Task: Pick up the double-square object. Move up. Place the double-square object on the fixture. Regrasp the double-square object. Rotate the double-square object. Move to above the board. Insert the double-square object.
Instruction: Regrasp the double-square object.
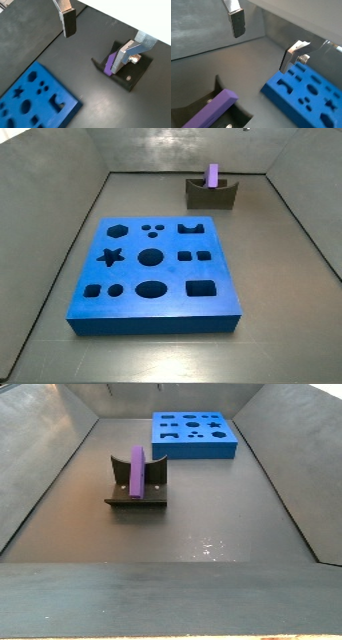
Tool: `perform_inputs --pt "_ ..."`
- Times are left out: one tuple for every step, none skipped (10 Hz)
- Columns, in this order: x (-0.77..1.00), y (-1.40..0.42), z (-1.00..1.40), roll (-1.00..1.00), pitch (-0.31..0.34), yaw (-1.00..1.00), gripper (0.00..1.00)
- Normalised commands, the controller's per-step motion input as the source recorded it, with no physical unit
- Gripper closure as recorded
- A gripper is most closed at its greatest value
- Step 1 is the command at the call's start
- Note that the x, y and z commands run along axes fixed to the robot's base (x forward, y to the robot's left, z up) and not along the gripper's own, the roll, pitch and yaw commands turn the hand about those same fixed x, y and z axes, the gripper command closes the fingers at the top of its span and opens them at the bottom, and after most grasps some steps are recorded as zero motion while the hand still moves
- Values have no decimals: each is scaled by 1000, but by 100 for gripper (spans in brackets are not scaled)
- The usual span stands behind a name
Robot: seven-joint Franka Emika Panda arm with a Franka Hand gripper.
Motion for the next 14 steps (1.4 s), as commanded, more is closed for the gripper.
perform_inputs --pt "-32 -27 6 1000 8 22 0" --pt "-36 -25 11 1000 4 22 0" --pt "-40 -25 11 1000 -4 23 0" --pt "-36 -23 6 1000 -9 23 0" --pt "-28 -23 -2 1000 -17 25 0" --pt "-24 -23 -3 1000 -21 26 0" --pt "-25 -18 -1 1000 -23 27 0" --pt "-22 -20 4 1000 -21 28 0" --pt "-13 -24 9 1000 -16 29 0" --pt "-5 -21 10 1000 -13 29 0" --pt "16 -26 4 1000 -5 30 0" --pt "29 -27 -10 1000 4 31 0" --pt "45 -29 -14 1000 16 34 0" --pt "54 -31 -7 1000 30 38 0"
